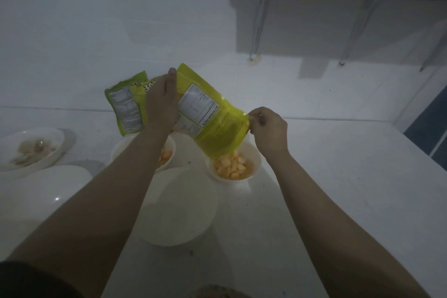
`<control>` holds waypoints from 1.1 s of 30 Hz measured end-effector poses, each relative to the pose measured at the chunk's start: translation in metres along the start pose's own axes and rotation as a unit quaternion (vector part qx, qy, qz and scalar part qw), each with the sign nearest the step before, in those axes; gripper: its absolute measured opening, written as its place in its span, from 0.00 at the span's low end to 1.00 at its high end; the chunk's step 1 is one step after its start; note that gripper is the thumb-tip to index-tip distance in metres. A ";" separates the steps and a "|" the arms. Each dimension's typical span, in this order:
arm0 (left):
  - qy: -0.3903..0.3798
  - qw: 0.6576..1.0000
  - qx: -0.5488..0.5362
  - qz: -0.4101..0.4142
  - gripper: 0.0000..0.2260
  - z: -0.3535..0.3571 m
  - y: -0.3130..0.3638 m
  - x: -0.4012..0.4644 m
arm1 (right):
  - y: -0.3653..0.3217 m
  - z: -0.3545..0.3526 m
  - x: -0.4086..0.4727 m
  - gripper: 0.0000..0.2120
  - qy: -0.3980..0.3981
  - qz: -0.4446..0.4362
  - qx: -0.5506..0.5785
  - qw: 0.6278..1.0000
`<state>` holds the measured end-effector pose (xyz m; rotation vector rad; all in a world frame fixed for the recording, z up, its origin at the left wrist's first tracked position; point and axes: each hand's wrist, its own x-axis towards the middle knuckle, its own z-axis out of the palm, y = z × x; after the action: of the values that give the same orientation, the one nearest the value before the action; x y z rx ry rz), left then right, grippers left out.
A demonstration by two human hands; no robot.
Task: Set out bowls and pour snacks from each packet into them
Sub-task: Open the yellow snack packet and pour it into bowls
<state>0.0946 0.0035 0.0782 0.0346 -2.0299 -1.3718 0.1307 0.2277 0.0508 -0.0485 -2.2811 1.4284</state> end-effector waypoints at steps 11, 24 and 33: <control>-0.011 1.000 -0.016 0.016 0.20 0.003 -0.003 -0.003 | 0.004 -0.002 -0.004 0.08 0.000 0.021 0.014 1.000; -0.040 0.994 -0.005 0.101 0.22 0.015 0.009 -0.013 | -0.069 0.028 0.020 0.09 -0.110 -0.135 -0.067 0.982; 0.022 0.990 0.050 0.133 0.20 0.018 -0.003 -0.007 | -0.078 0.032 0.024 0.06 -0.032 -0.115 -0.003 0.993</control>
<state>0.0886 0.0195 0.0679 -0.1563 -1.9822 -1.0945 0.1125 0.1712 0.1147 0.2533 -2.2561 1.3205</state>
